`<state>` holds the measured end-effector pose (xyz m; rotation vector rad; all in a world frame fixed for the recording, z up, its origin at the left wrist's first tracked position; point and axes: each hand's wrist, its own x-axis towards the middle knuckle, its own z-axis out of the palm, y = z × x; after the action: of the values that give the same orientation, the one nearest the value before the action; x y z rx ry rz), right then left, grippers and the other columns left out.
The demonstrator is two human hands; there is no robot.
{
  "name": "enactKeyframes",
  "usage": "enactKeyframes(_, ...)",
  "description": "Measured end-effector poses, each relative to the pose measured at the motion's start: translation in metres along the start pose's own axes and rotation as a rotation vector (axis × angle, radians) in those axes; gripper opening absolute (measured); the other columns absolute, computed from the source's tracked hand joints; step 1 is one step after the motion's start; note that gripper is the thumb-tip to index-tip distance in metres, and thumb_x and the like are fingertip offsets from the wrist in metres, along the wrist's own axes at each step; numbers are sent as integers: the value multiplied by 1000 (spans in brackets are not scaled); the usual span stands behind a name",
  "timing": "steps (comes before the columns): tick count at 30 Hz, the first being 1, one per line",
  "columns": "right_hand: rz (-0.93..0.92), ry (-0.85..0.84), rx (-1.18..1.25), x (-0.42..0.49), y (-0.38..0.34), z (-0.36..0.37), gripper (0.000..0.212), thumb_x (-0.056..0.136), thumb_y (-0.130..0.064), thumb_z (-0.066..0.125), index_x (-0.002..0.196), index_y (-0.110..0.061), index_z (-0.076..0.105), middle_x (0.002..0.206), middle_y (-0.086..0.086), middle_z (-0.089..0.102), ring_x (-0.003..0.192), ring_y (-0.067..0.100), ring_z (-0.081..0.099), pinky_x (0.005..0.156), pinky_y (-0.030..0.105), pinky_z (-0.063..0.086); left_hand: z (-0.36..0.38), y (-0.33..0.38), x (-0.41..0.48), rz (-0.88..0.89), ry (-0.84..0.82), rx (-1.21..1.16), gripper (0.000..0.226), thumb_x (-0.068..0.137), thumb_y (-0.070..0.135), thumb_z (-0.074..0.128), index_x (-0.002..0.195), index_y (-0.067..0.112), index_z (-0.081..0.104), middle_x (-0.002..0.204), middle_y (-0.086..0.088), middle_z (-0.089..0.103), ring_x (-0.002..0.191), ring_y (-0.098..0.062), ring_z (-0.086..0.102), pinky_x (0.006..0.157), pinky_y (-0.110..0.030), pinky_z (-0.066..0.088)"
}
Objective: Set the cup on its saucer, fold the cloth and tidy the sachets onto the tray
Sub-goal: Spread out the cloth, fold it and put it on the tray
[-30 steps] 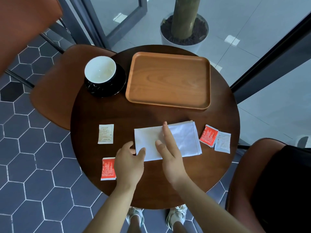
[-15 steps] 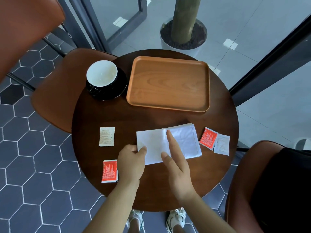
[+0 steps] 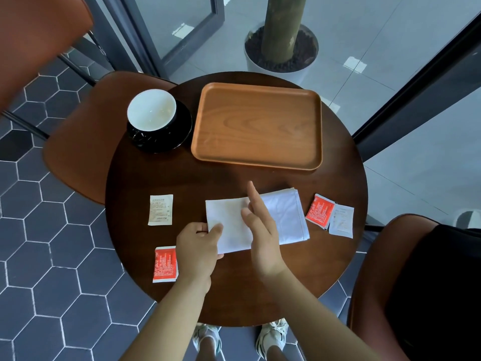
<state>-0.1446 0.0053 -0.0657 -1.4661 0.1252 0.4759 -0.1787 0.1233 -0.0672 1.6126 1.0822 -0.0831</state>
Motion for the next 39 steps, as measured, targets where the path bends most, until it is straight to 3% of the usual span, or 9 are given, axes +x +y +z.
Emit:
enactKeyframes(3,-3,-2,-32,3,2,3,62,93,-31,48,153,-33,36,156,-20,38,141,-7,33,121,34,29,0,-2,2,1,-3,-18,18,87,27,75,91,12,66,85,-4,72,80,-21,72,56,-34,61)
enactKeyframes(13,-100,-52,-126,-44,26,2,70,93,-35,52,157,-23,26,162,-15,28,150,4,23,122,30,23,-1,-5,-1,55,-40,-61,7,89,22,72,95,23,75,90,5,77,83,-18,74,63,-40,63)
enactKeyframes(20,-114,-46,-48,-57,28,-9,64,94,-17,53,154,-22,33,158,-14,38,148,7,30,121,32,27,0,-4,-2,112,11,23,9,90,28,71,98,26,72,88,11,74,80,-11,71,52,-22,57)
enactKeyframes(22,-228,66,-168,-56,20,-22,56,94,-16,55,149,-22,44,151,-12,48,142,11,41,115,27,34,-1,-4,-2,148,39,71,12,89,31,72,100,25,71,90,15,72,81,-8,70,50,-21,56)
enactKeyframes(25,-449,459,-651,-48,12,-56,36,93,-17,57,129,-16,62,130,-7,62,120,8,54,100,28,45,-2,-3,-2,202,63,122,12,89,33,71,99,25,71,83,21,71,78,0,69,48,-21,56)
enactKeyframes(27,-340,604,-828,-41,9,-77,30,94,-21,62,122,-12,66,119,1,63,110,14,54,92,36,49,-3,1,-2,235,74,145,7,90,31,69,95,27,70,76,22,71,76,8,67,49,-26,58)
enactKeyframes(30,-72,531,-899,-35,10,-89,38,91,-28,70,126,-14,65,114,3,64,94,17,57,80,35,52,-6,8,-3,309,95,209,1,90,29,68,89,30,68,69,20,70,71,9,67,53,-34,61)
enactKeyframes(35,-17,462,-912,-27,12,-85,31,91,-31,70,118,-14,69,109,0,69,82,8,52,70,24,42,-6,22,-14,446,168,336,13,90,28,69,100,21,72,75,18,69,65,4,64,52,-16,48)
enactKeyframes(39,12,441,-891,-22,11,-83,22,90,-31,71,107,-17,72,97,-5,71,80,8,56,63,11,38,8,37,-30,521,170,354,19,87,28,72,103,16,71,86,7,71,72,-7,65,57,-18,47)
